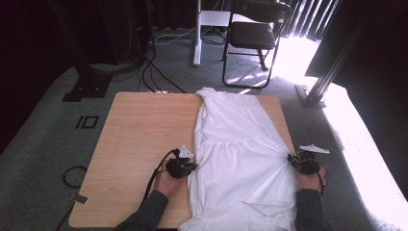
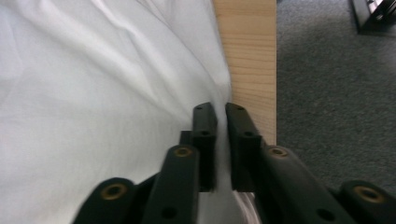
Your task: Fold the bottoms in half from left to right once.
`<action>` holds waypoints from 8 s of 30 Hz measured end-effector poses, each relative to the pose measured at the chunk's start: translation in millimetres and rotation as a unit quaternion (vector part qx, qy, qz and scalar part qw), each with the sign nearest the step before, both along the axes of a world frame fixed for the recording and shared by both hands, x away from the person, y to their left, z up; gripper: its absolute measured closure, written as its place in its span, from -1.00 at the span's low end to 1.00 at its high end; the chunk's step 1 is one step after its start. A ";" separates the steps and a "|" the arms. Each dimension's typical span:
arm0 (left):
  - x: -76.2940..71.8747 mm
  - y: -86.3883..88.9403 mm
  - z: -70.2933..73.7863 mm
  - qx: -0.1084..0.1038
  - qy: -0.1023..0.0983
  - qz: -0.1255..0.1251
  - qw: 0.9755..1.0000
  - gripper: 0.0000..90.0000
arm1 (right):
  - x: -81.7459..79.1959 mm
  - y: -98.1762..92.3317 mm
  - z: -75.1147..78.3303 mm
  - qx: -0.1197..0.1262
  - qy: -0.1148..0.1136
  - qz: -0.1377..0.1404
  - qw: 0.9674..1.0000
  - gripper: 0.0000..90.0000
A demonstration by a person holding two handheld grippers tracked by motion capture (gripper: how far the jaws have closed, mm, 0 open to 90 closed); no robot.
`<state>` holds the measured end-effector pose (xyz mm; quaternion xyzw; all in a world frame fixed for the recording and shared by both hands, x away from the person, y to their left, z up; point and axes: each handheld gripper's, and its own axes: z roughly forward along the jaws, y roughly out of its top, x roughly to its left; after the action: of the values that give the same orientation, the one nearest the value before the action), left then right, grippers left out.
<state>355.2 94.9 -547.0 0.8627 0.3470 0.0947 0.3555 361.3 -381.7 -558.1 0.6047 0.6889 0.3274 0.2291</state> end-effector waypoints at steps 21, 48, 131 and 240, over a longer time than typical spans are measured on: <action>-27.0 88.8 7.3 0.037 0.002 0.074 0.997 1.00 | -30.1 32.2 -0.5 0.007 0.000 0.025 1.000 0.96; -64.4 112.7 36.0 -0.044 -0.067 0.093 0.992 0.21 | -64.5 79.5 64.5 -0.007 -0.042 0.115 0.992 0.27; 44.9 -0.3 30.8 -0.034 -0.054 0.055 0.996 0.98 | 58.5 68.3 44.3 -0.036 -0.031 0.093 0.995 1.00; 20.9 16.8 7.0 -0.014 -0.005 0.039 0.999 0.15 | 102.4 172.8 125.5 0.054 -0.088 0.235 0.966 0.98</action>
<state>376.1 111.7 -540.0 0.8430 0.3797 0.1080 0.3653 463.7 -209.0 -432.6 0.4059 0.7702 0.4608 0.1726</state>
